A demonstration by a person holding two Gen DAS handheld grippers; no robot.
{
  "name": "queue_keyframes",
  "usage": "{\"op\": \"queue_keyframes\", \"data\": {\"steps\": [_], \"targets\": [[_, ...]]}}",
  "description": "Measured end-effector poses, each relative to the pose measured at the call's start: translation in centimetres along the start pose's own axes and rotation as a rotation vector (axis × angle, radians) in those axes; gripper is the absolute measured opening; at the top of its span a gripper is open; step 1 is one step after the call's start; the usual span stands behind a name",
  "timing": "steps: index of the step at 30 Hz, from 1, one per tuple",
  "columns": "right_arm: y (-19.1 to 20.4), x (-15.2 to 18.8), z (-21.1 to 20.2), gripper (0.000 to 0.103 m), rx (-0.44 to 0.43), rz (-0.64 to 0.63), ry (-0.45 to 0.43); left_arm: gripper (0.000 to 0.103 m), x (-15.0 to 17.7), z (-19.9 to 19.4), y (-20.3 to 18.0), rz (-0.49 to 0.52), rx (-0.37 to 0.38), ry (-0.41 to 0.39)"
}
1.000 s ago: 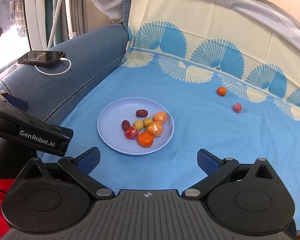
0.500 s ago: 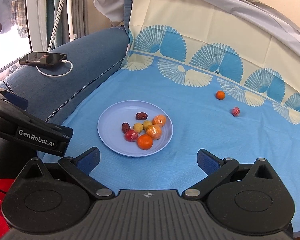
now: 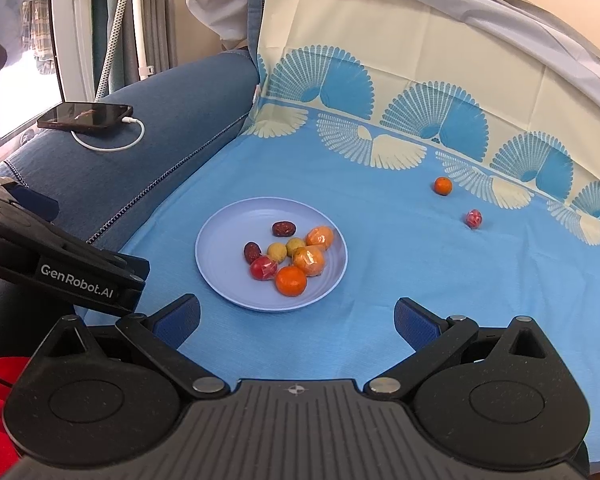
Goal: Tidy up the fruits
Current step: 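Withdraw both open tools from the plate, then reach the left tool to the mandarin while the right tool reaches the wrapped red fruit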
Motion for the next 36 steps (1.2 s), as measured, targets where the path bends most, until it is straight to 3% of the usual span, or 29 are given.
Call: {"op": "queue_keyframes", "data": {"steps": [12,19,30,36], "targets": [[-0.5,0.1,1.0,0.102,-0.013,0.031,0.021,0.103,-0.4,0.8,-0.5,0.016,0.004,0.020],[-3.0,0.2,2.0,0.102,0.024,0.096,0.016,0.103,-2.0,1.5,-2.1,0.046,0.014,0.027],[-11.0,0.2,4.1,0.102,0.148,0.248,0.012,0.103,-8.1,4.1,-6.4,0.096,0.047,0.007],[-16.9,-0.5,6.7,0.102,0.253,0.288,-0.023,0.103,-13.9,7.2,-10.5,0.104,0.119,0.004]]}}
Point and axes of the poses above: each gripper's, at about its wrist camera, not at the fingertips, and z roughly the way its jaws point, y to its left, x to its underside, the point moved 3 cm from there along z, roughly the way its jaws point, and after that the axes turned 7 degrees about -x, right-handed, at the moved point
